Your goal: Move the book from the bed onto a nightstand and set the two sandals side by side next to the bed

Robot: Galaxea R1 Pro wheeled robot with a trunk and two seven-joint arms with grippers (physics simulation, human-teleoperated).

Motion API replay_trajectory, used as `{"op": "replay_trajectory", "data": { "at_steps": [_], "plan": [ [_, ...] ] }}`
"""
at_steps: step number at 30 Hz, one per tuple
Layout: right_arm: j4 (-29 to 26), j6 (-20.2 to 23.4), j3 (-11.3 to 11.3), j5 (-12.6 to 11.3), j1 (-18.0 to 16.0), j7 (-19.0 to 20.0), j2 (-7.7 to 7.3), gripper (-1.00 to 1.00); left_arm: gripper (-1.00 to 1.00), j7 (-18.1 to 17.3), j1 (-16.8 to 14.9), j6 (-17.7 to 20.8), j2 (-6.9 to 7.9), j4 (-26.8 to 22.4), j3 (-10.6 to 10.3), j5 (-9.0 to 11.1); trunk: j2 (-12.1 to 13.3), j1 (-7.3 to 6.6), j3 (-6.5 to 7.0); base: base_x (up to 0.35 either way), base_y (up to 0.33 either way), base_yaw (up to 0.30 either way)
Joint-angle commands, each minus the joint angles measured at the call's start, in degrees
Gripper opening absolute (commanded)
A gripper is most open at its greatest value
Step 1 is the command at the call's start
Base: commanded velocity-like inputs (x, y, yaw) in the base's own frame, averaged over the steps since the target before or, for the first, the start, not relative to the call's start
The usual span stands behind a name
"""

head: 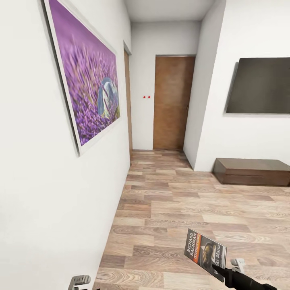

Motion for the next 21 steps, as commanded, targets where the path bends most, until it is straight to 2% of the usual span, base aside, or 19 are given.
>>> {"op": "replay_trajectory", "data": {
  "at_steps": [1,12,14,16,18,21],
  "plan": [
    [0.0,-0.4,0.5,-0.3,-0.1,0.1,0.01,-1.00,1.00,-0.1,-0.1,-0.4,0.02,0.1,0.3,-0.6,-0.1,0.03,-0.12,0.000,0.000,-0.009],
    [0.0,-0.4,0.4,-0.3,-0.1,0.1,-0.04,-1.00,1.00,-0.1,-0.1,-0.4,-0.24,0.1,0.3,-0.7,-0.1,0.03,-0.12,0.000,0.000,-0.001],
    [0.0,-0.4,0.4,-0.3,-0.1,0.1,-0.02,-1.00,1.00,-0.1,-0.1,-0.4,-1.11,0.1,0.3,-0.7,-0.1,0.03,-0.12,0.000,0.000,0.000],
    [0.0,-0.4,0.4,-0.3,-0.1,0.1,0.01,-1.00,1.00,0.6,-0.1,-0.4,-3.64,0.0,0.3,-0.7,-0.1,0.03,-0.12,0.000,0.000,0.000],
    [0.0,-0.4,0.4,-0.3,-0.1,0.1,0.00,-1.00,1.00,3.2,-0.1,-0.4,-5.88,-0.1,0.1,-0.8,-0.1,0.03,-0.12,0.000,0.000,0.000],
    [0.0,-0.4,0.4,-0.3,-0.1,0.1,-0.01,-1.00,1.00,7.5,-0.1,-0.2,-7.49,-0.2,-0.6,-0.8,-0.1,0.03,-0.12,0.000,0.000,0.000]
  ]
}}
